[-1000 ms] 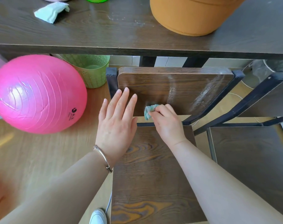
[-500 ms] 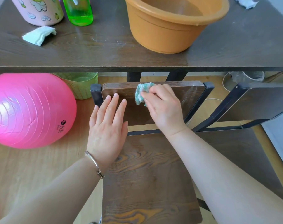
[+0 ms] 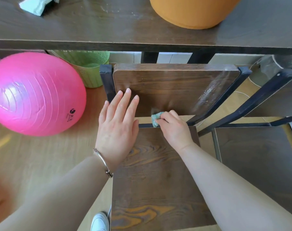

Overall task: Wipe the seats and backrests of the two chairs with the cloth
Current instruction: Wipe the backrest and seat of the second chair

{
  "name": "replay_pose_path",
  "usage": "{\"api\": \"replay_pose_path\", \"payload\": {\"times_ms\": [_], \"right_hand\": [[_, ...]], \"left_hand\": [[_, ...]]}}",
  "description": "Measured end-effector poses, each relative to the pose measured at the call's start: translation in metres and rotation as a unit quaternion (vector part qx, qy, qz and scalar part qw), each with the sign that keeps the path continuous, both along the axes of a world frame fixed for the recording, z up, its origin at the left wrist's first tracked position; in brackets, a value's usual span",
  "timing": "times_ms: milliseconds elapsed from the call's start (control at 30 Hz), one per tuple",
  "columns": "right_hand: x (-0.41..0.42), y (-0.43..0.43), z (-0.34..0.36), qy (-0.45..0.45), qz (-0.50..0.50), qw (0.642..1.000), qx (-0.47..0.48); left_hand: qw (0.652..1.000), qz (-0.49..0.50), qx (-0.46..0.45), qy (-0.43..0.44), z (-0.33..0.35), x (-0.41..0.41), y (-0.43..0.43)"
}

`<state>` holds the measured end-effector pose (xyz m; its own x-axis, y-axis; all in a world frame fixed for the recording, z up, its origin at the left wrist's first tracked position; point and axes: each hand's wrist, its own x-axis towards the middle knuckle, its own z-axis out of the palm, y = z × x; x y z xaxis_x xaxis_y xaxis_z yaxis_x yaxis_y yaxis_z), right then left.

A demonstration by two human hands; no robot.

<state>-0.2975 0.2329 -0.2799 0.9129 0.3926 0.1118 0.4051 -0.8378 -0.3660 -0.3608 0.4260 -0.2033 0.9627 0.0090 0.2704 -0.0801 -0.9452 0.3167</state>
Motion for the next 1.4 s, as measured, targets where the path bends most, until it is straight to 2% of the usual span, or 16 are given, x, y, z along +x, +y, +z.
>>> {"api": "replay_pose_path", "payload": {"times_ms": [100,233,300,433,567,700,767,867,933,1000,1100,1233,1400], "right_hand": [[-0.003,-0.004,-0.001,0.011,-0.015,1.000,0.010],[0.005,-0.007,0.024,-0.017,-0.015,1.000,0.014],[0.013,-0.015,0.049,-0.054,-0.004,0.998,0.016],[0.034,-0.032,0.113,-0.210,0.043,0.977,0.002],[0.044,-0.041,0.138,-0.250,0.044,0.967,0.025],[0.045,-0.044,0.116,-0.267,0.054,0.962,0.027],[0.040,-0.044,0.088,-0.227,0.066,0.971,0.024],[0.027,-0.041,0.048,-0.043,-0.018,0.995,0.094],[0.026,-0.039,0.031,0.053,-0.070,0.990,0.107],[0.029,-0.035,0.027,0.108,-0.111,0.981,0.118],[0.031,-0.032,0.026,0.113,-0.120,0.981,0.107],[0.019,-0.040,0.026,0.088,-0.088,0.989,0.080],[0.014,-0.041,0.029,0.087,-0.083,0.990,0.079]], "left_hand": [[1.000,0.001,0.001,0.009,-0.004,-0.005,0.002],[1.000,-0.004,0.001,0.023,-0.001,-0.008,0.002],[1.000,-0.009,0.000,0.024,0.003,-0.010,0.000],[1.000,-0.016,-0.003,0.015,0.011,-0.011,-0.007],[1.000,-0.021,-0.003,-0.001,0.015,-0.008,-0.014],[1.000,-0.029,-0.001,-0.001,0.007,-0.007,-0.021],[1.000,-0.027,0.002,0.004,0.000,-0.006,-0.024],[1.000,-0.023,0.011,0.008,-0.011,-0.006,-0.028],[1.000,-0.020,0.011,0.005,-0.017,-0.003,-0.032],[1.000,-0.017,0.010,0.008,-0.021,-0.003,-0.036],[0.999,-0.016,0.037,-0.026,-0.018,-0.002,-0.040],[0.984,0.018,0.102,-0.148,0.015,0.032,-0.034],[0.982,-0.003,0.153,-0.108,0.035,0.057,-0.039]]}}
